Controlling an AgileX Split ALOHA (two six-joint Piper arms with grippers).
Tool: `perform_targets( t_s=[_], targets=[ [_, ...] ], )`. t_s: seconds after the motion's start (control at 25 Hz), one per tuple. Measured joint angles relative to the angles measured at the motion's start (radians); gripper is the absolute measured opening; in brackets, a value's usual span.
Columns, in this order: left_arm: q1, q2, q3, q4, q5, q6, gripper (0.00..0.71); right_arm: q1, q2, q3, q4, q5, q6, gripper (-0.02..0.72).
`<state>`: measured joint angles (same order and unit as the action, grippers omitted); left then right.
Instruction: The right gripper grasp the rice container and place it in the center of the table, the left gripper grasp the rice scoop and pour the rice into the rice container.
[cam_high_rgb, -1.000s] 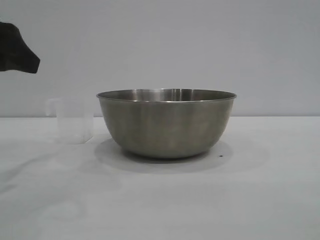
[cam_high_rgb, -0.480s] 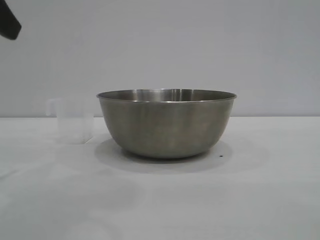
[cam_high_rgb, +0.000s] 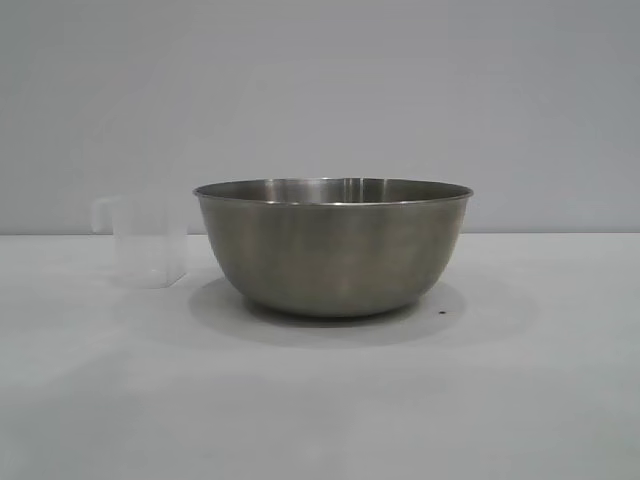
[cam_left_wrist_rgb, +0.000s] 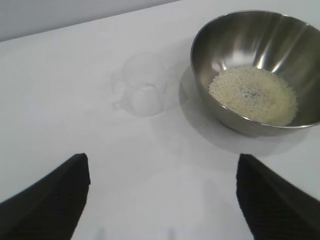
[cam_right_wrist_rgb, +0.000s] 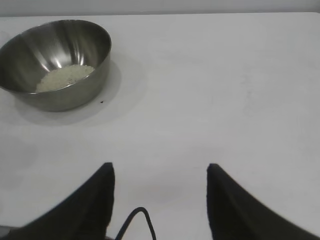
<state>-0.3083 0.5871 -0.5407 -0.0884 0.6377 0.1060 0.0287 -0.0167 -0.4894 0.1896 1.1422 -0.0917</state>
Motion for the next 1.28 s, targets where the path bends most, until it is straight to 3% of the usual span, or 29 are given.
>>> perform_targets(
  t_s=[0.36,0.6,0.8,1.0,1.28],
  targets=[
    [0.0,-0.288,0.0,0.037,0.312,0.0,0.531,0.0,0.0,0.0,0.0,0.0,0.0,0.356],
    [0.0,-0.47,0.025,0.054,0.437,-0.002,0.531,0.0,0.0,0.0,0.0,0.0,0.0,0.356],
    [0.0,-0.594,0.042,0.065,0.466,-0.011,0.531,0.0,0.0,0.0,0.0,0.0,0.0,0.356],
    [0.0,-0.604,0.053,0.134,0.479,-0.092,0.531,0.0,0.0,0.0,0.0,0.0,0.0,0.356],
    [0.0,-0.604,0.057,0.134,0.48,-0.107,0.531,0.0,0.0,0.0,0.0,0.0,0.0,0.356]
  ],
)
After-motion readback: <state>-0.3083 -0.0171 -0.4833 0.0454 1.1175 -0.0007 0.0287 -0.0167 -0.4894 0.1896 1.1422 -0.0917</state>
